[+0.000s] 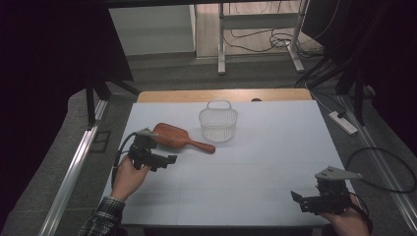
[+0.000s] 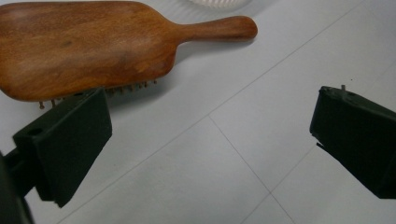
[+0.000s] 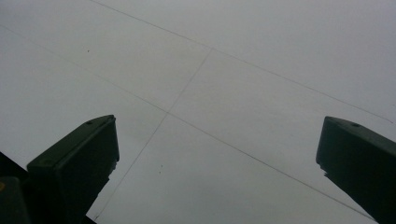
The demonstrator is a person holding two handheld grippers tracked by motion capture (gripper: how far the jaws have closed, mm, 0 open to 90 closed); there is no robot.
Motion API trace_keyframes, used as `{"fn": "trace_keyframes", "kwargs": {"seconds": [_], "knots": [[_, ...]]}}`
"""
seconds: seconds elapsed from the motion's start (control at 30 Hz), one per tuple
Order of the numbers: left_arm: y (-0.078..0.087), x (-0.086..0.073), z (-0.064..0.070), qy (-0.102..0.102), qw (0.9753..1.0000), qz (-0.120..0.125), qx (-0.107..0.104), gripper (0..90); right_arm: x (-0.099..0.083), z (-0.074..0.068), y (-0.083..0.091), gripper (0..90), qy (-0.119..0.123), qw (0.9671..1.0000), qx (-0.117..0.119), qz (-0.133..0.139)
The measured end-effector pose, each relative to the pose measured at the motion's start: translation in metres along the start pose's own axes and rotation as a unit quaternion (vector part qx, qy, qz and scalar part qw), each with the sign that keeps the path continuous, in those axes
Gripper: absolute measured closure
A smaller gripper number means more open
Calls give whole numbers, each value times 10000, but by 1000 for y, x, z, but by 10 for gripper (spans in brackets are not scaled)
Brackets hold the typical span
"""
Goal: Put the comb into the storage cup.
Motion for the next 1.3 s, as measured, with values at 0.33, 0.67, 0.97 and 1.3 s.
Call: {"fn": "trace_keyframes", "kwargs": {"seconds": [0.33, 0.67, 0.97, 1.3], "knots": [[-8, 9, -4, 5, 10000, -63, -39, 0, 0, 0, 0, 0, 2, 10000, 7, -1], [-15, 20, -11, 73, 9999, -83, -75, 0, 0, 0, 0, 0, -1, 10000, 15, -9], [-24, 30, -16, 45, 9998, -144, -124, 0, 0, 0, 0, 0, -7, 10000, 30, -14], [-35, 39, -23, -25, 9997, -225, -83, 0, 0, 0, -1, 0, -7, 10000, 41, -22]]}}
Point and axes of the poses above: each handheld gripper's, and its own axes: y roughly backward along the jaws, x roughly out of its top, z roughly to its right, the point moved 7 cm from there along -y, roughly forward along the jaws, and after that the axes turned 9 degrees about -x, right-handed, at the moved point
